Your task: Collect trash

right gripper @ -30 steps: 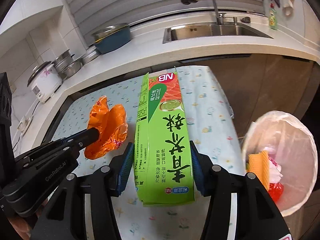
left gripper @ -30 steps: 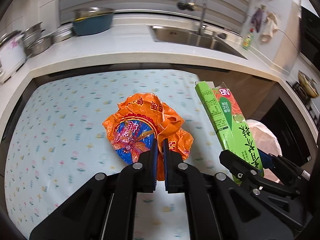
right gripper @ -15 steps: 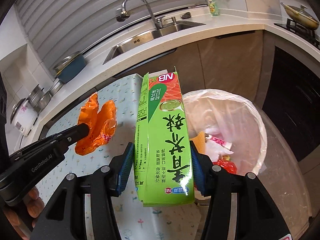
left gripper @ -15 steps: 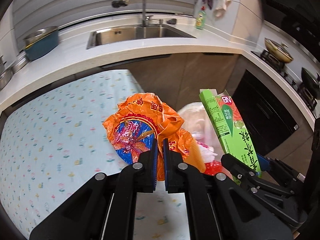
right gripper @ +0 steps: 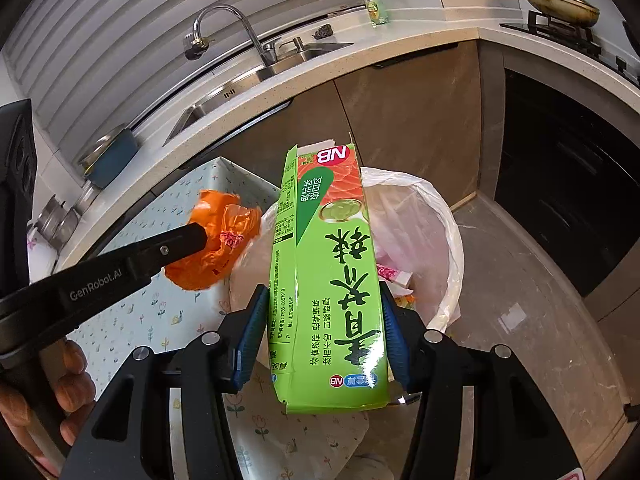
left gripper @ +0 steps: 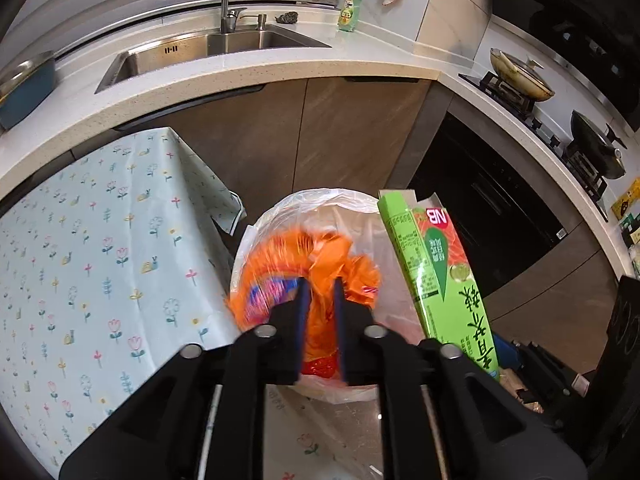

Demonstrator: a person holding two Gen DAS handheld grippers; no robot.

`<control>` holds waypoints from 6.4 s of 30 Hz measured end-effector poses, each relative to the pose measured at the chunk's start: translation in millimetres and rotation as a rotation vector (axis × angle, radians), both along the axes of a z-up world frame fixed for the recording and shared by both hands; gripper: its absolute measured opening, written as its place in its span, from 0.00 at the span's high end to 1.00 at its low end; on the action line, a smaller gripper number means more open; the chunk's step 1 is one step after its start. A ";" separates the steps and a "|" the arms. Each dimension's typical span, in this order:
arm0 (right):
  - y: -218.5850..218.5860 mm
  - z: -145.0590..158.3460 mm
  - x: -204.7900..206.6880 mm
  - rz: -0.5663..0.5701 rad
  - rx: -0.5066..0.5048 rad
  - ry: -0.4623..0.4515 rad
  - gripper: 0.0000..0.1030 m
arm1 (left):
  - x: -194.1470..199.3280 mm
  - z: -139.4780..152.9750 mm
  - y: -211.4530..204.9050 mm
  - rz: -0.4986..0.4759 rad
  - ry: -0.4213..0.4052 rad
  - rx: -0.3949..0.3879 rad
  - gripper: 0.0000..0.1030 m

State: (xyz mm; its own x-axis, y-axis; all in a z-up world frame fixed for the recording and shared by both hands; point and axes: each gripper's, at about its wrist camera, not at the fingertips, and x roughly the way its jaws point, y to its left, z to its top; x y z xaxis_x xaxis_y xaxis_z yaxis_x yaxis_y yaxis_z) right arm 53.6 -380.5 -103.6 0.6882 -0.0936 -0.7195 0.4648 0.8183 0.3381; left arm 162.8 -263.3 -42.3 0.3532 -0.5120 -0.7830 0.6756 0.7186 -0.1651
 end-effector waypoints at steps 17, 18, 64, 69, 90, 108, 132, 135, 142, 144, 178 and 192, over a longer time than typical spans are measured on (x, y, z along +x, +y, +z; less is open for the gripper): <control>0.3 -15.0 18.4 0.026 0.018 0.029 0.50 | 15.5 -10.8 25.7 0.100 -0.030 0.009 0.64; 1.4 -15.8 20.7 0.031 0.017 0.032 0.50 | 16.7 -10.7 28.4 0.109 -0.031 0.009 0.64; 61.4 34.4 24.5 0.110 -0.134 0.009 0.30 | -12.5 22.3 108.7 0.256 -0.177 0.023 0.27; 67.6 38.2 15.5 0.103 -0.157 0.010 0.20 | -19.5 23.0 114.0 0.264 -0.177 0.026 0.26; 70.1 30.0 -24.6 0.062 -0.187 0.052 0.06 | -45.2 8.8 119.6 0.272 -0.209 0.098 0.16; 74.0 32.4 -39.4 0.036 -0.225 0.056 0.06 | -60.2 3.9 115.9 0.262 -0.221 0.113 0.12; 89.9 32.3 -43.3 0.057 -0.278 0.060 0.06 | -69.1 -0.9 121.2 0.268 -0.242 0.132 0.11; 92.5 33.1 -43.9 0.060 -0.296 0.062 0.06 | -70.2 0.0 123.1 0.273 -0.245 0.131 0.11; 94.1 34.1 -45.0 0.060 -0.301 0.061 0.06 | -70.6 1.1 124.8 0.277 -0.251 0.134 0.11; 94.2 33.9 -45.3 0.060 -0.302 0.063 0.06 | -70.6 1.0 125.4 0.278 -0.253 0.137 0.11; 91.2 27.0 -49.8 0.058 -0.298 0.071 0.06 | -73.6 -1.0 125.7 0.303 -0.254 0.162 0.11; 92.1 26.8 -50.5 0.058 -0.297 0.070 0.06 | -77.5 3.7 128.2 0.296 -0.266 0.149 0.11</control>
